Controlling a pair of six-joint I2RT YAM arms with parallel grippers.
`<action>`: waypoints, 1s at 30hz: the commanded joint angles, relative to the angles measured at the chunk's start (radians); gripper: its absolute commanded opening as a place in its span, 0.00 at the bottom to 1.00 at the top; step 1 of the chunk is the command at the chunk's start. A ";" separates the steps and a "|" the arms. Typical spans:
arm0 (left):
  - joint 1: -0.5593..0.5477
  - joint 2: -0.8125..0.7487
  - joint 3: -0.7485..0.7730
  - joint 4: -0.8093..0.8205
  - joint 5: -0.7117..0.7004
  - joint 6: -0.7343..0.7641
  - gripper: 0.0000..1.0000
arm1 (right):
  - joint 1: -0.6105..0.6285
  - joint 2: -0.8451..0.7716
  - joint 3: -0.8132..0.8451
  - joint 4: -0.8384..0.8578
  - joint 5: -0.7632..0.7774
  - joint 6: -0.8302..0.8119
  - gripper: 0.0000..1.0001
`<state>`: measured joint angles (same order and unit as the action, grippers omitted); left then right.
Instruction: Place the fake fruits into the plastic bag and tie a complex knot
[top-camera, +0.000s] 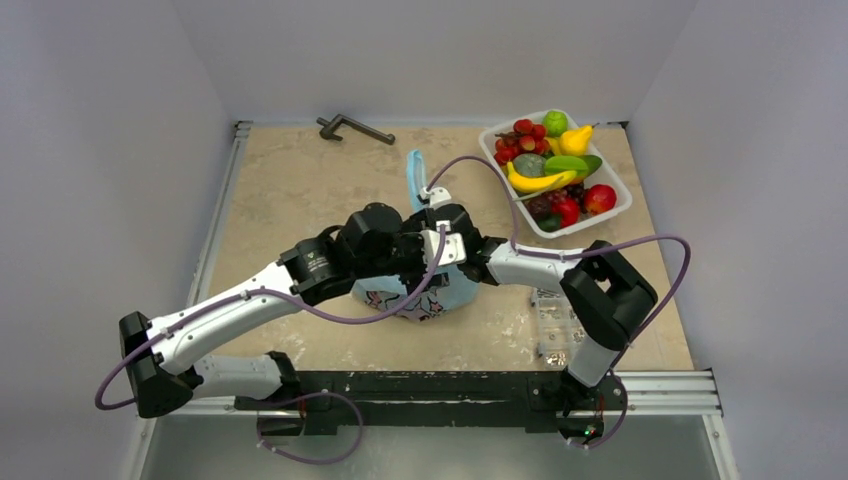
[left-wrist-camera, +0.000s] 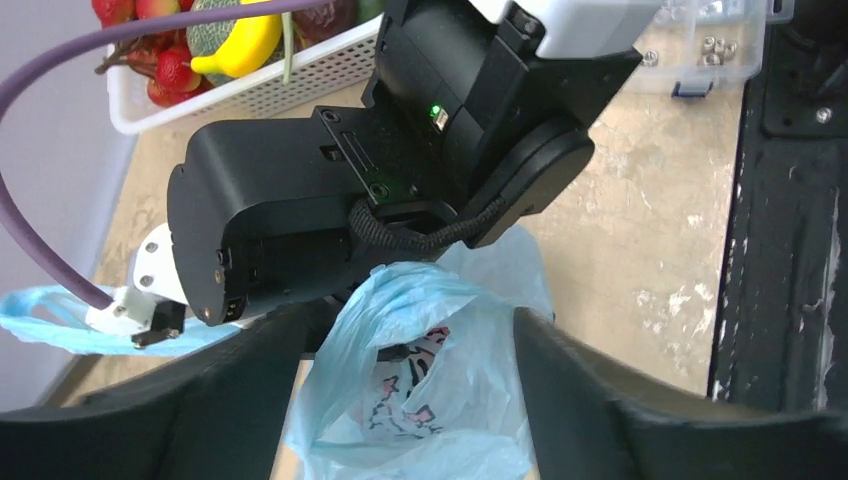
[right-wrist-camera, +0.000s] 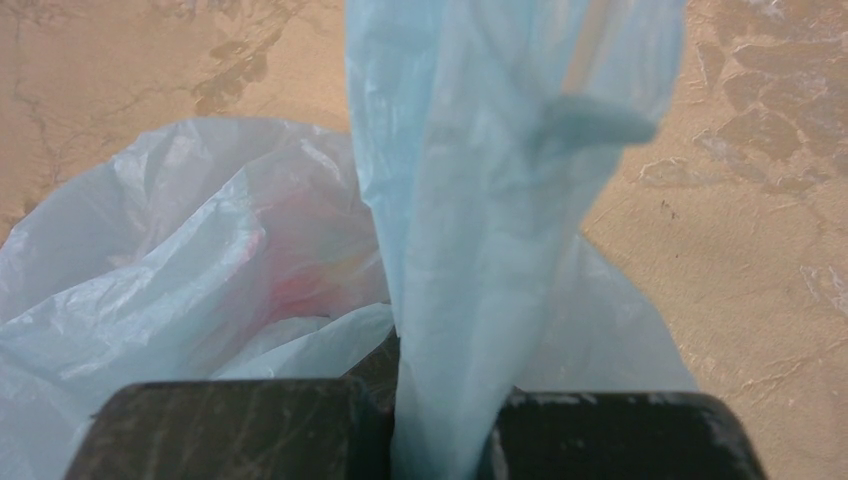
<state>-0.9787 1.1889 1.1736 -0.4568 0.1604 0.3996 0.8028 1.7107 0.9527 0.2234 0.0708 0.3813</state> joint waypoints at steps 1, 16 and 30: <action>-0.026 -0.007 -0.028 0.130 -0.156 -0.020 0.61 | -0.008 -0.030 0.007 0.007 0.036 0.003 0.00; 0.557 -0.118 0.044 0.214 0.465 -0.544 0.00 | -0.082 -0.013 0.016 -0.037 0.077 -0.141 0.00; 0.821 0.037 -0.006 0.550 0.730 -0.964 0.00 | -0.118 -0.122 -0.041 -0.063 -0.140 -0.416 0.27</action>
<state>-0.1791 1.2160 1.1400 -0.1329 0.7521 -0.4808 0.7181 1.6405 0.9234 0.2821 0.0158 0.1112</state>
